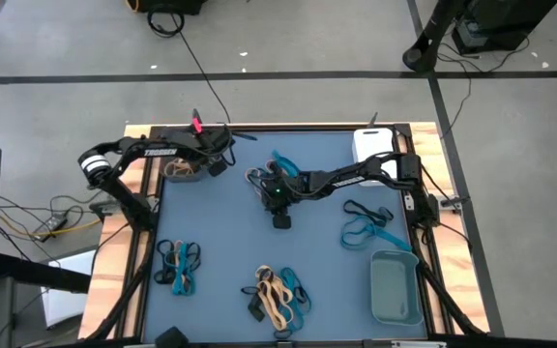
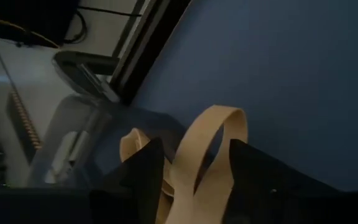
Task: Sort rubber bands into baskets
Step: Put the yellow rubber band into the black bin
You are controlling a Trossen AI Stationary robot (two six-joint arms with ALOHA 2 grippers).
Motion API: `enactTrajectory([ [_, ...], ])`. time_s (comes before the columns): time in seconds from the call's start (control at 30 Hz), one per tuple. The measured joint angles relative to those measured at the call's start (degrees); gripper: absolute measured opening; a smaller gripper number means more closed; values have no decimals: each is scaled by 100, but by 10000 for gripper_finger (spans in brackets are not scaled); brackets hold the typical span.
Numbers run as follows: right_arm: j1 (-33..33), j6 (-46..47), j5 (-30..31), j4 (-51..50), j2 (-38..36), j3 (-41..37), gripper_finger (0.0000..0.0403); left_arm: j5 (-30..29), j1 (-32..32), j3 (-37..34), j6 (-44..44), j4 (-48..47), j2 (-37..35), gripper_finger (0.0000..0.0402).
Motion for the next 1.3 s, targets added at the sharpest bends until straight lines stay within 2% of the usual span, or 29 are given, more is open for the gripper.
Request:
enactTrajectory([
  [0.17,-2,0,2,8,0,0,118,-426,0,0,147,29,18,140],
  [0.37,-2,0,2,5,0,0,99,-436,0,0,147,17,18,33],
  [0.43,-2,0,2,-14,0,0,87,-448,0,0,124,10,14,11],
  [0.63,-30,0,-8,-55,-7,0,46,-502,-2,0,-57,-141,-91,5],
  [0.8,-91,0,-17,-57,-7,0,20,-756,-2,-3,-218,-425,-532,4],
  [1.1,-107,0,-20,-57,-7,0,21,-907,67,-4,-434,-863,-1426,3],
  [1.3,-107,0,-20,-44,-7,0,20,-907,524,-7,-1573,-1906,-1451,2],
])
